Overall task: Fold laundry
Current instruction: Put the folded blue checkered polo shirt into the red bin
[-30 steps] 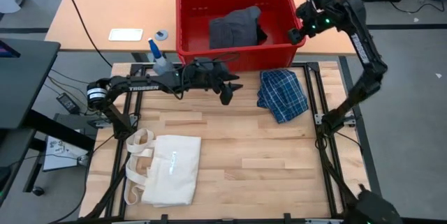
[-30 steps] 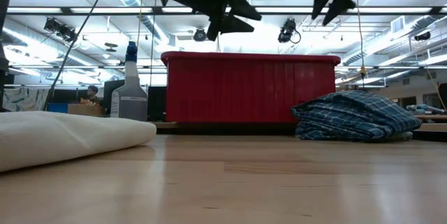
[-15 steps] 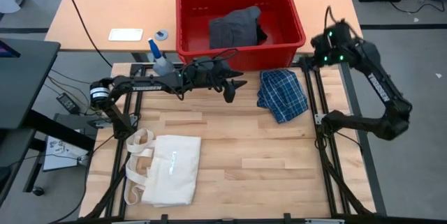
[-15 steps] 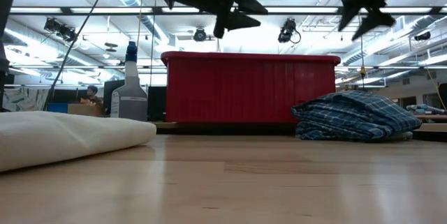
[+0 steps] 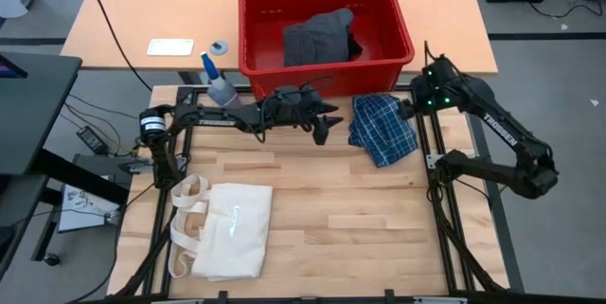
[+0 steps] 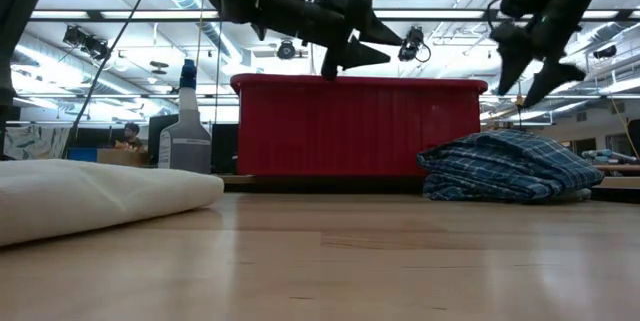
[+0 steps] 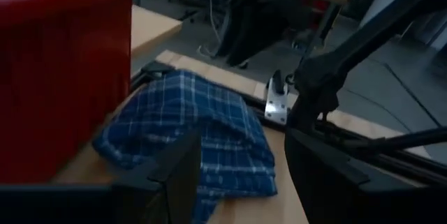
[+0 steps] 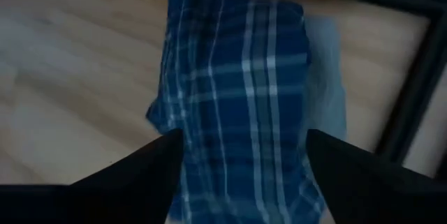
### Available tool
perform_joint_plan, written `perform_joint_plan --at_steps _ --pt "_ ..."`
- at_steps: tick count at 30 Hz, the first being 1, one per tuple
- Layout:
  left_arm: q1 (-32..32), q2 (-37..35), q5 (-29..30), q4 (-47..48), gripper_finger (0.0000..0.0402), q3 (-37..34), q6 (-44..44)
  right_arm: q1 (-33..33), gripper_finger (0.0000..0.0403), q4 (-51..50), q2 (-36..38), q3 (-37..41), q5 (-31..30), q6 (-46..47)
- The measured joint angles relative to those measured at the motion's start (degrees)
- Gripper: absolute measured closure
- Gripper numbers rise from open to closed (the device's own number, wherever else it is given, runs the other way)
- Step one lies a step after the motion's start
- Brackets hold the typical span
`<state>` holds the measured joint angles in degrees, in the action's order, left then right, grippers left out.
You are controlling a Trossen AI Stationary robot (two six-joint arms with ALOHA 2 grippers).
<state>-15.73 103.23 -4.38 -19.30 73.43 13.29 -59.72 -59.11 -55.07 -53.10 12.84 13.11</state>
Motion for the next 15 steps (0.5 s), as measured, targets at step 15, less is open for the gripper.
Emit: perform_joint_plan --at_steps 15 --pt "0.9 0.8 -2.0 -0.2 0.0192 0.1 -0.6 -0.4 0.0025 9.9 -18.8 3.1 -4.3 0.2"
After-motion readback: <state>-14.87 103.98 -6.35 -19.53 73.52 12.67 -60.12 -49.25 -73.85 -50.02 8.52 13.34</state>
